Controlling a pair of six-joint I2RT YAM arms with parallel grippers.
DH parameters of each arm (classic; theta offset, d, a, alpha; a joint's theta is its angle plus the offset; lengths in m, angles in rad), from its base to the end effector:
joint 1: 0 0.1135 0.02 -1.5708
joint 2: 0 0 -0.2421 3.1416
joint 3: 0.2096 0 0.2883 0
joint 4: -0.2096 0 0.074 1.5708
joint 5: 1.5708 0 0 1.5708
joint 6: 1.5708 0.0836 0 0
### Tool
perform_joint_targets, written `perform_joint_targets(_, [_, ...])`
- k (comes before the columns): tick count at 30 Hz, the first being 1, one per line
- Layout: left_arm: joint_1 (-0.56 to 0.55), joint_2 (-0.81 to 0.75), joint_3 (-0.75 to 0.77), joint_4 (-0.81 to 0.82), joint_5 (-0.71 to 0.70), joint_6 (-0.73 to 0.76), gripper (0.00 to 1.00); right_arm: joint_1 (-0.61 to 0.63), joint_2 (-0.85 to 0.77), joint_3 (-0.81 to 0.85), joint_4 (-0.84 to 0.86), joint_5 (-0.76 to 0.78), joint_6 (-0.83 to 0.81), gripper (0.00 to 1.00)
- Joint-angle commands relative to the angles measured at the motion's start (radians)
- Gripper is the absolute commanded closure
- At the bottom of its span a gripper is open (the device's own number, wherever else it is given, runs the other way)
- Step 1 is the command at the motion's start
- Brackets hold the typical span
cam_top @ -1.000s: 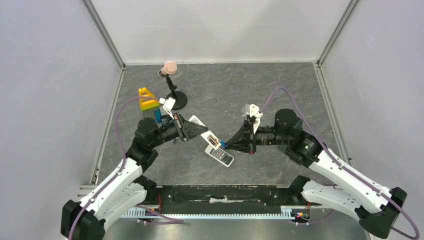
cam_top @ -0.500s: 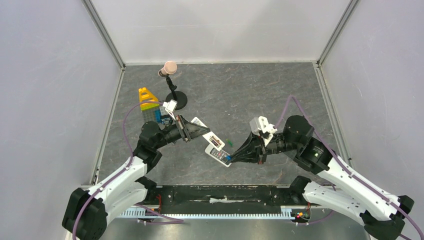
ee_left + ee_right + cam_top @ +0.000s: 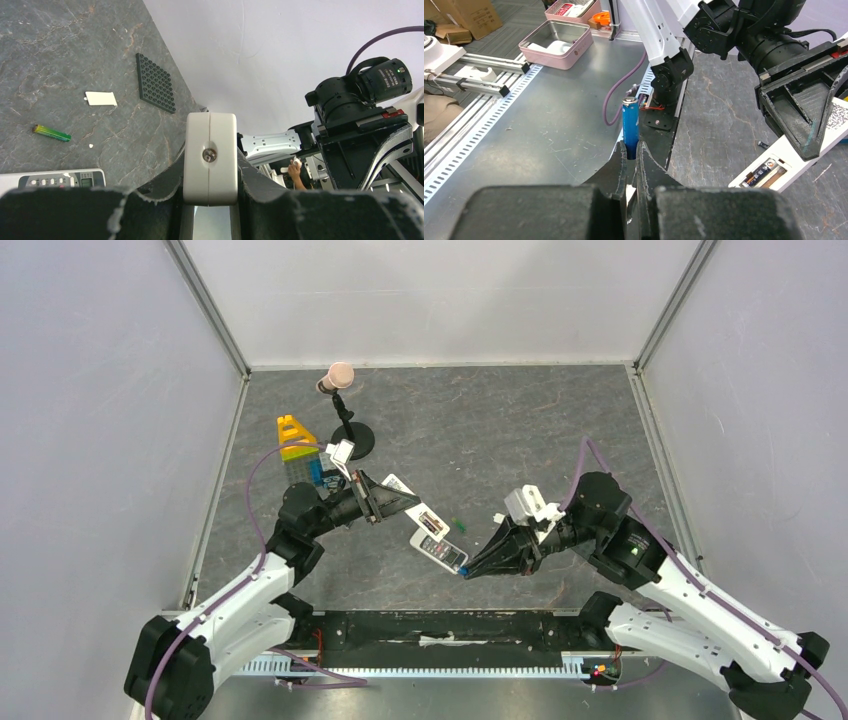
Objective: Load the batteries into the remote control
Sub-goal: Load the battery into the remote control.
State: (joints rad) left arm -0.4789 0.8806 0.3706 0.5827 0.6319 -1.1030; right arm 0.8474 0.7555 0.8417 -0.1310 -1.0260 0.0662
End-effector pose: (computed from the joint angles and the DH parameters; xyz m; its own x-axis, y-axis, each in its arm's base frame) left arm 0.2278 -0.1739 0.2252 -0.7695 -0.4120 -0.4880 0.4610 0.1706 -0.8709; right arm 0.1031 0.2248 0.3583 -0.0927 -0.0532 -0.9943 -0.9499 -0.2945 0.1043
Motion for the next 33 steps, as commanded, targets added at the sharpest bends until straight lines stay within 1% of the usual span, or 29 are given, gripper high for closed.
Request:
perform_joint_targets(1, [-0.001, -0.008, 0.030, 0.046, 0.010, -0.018, 0.98, 0.005, -0.009, 0.006, 0.008, 0.070, -0.002, 1.00])
perform_joint_targets(3, [-0.002, -0.010, 0.031, 0.027, 0.000, -0.017, 0.98, 0.005, 0.014, 0.031, -0.047, 0.240, 0.016, 1.00])
perform_joint_targets(6, [-0.001, -0.004, 0.035, -0.045, -0.047, -0.001, 0.98, 0.005, 0.102, 0.113, -0.186, 0.634, 0.059, 1.00])
perform_joint_targets(8, [-0.001, 0.013, 0.046, -0.105, -0.077, 0.017, 0.98, 0.006, 0.177, 0.183, -0.280, 0.788, 0.066, 1.00])
perform_joint_targets(9, [-0.001, 0.030, 0.048, -0.111, -0.084, 0.014, 0.98, 0.007, 0.211, 0.213, -0.321, 0.834, 0.070, 1.00])
perform_joint_targets(11, [-0.001, 0.064, 0.050, -0.111, -0.090, -0.006, 0.98, 0.012, 0.248, 0.235, -0.356, 0.881, 0.076, 1.00])
perform_joint_targets(14, [-0.001, 0.109, 0.048, -0.090, -0.091, -0.037, 0.98, 0.041, 0.291, 0.252, -0.403, 0.906, 0.077, 1.00])
perform_joint_targets(17, [-0.002, 0.143, 0.042, -0.051, -0.080, -0.055, 0.98, 0.111, 0.361, 0.298, -0.486, 0.980, 0.069, 1.00])
perform_joint_targets(20, [-0.001, 0.158, 0.041, -0.041, -0.080, -0.057, 0.98, 0.182, 0.440, 0.351, -0.553, 1.068, 0.065, 1.00])
perform_joint_targets(25, [-0.001, 0.155, 0.024, -0.025, -0.087, -0.064, 0.98, 0.217, 0.533, 0.430, -0.613, 1.180, 0.111, 1.00])
perform_joint_targets(33, [-0.002, 0.150, -0.037, 0.053, -0.105, -0.116, 0.98, 0.237, 0.618, 0.495, -0.629, 1.195, 0.121, 1.00])
